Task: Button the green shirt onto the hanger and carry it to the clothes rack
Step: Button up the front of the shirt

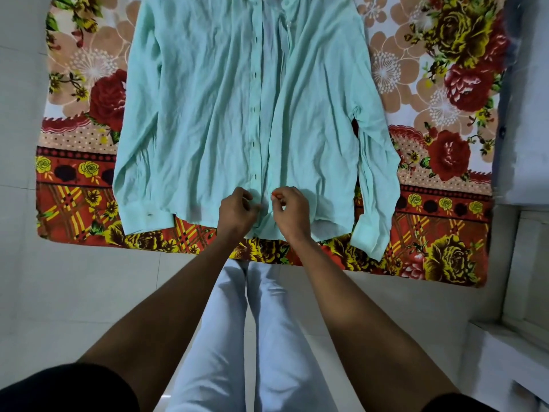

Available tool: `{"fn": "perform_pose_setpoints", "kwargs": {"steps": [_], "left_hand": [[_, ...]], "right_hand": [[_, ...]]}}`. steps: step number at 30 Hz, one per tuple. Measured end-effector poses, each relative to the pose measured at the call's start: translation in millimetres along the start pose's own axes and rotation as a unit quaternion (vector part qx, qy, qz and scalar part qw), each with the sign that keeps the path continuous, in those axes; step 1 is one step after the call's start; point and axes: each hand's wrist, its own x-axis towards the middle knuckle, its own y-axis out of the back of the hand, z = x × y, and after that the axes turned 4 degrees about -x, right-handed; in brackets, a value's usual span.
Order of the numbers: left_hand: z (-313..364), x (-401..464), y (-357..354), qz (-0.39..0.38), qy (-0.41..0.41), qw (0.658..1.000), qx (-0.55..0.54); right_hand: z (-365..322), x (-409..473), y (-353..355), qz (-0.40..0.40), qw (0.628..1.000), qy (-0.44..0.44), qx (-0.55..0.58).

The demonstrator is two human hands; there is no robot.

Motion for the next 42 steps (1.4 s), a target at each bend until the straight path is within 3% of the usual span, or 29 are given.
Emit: {"fn": "perform_pose_setpoints", "kwargs": {"steps": [4,8,12,17,22,28,33,38,42], "left_hand": [[-2,3,-1,-0.007,-0.012,0.996,0.089],[-7,4,7,-0.009,-0.014,0.997,0.077],[-10,7,20,-0.060,0.003,0.996,0.062],[13,28,14,0.005,-0.039,0.992,0.121],[33,46,-2,0.008,-0.026,0.991,0.130],[23,49,5,0.052,0.053,0.996,-0.045],[16,36,17,0.013,0.114,0.954,-0.276],[17,31,22,0.026,0.125,0.940,-0.317],[13,32,30,0.067,0.088,0.957,-0.269]], "right_hand": [[0,-1,-15,-0.082,0.995,-0.003,-0.058],[4,-1,-15,-0.022,0.995,-0.080,-0.051],[2,0,-8,0.039,0.997,-0.059,-0.014],[-10,19,-13,-0.003,0.997,0.008,-0.083],[-14,26,-18,-0.025,0.989,-0.018,-0.148],[-20,22,-9,0.052,0.997,-0.051,-0.035],[-31,20,-7,0.075,0.994,-0.077,0.011],[-41,15,-4,0.124,0.989,-0.011,-0.075],[-44,16,-4,0.158,0.976,0.019,-0.147]]}}
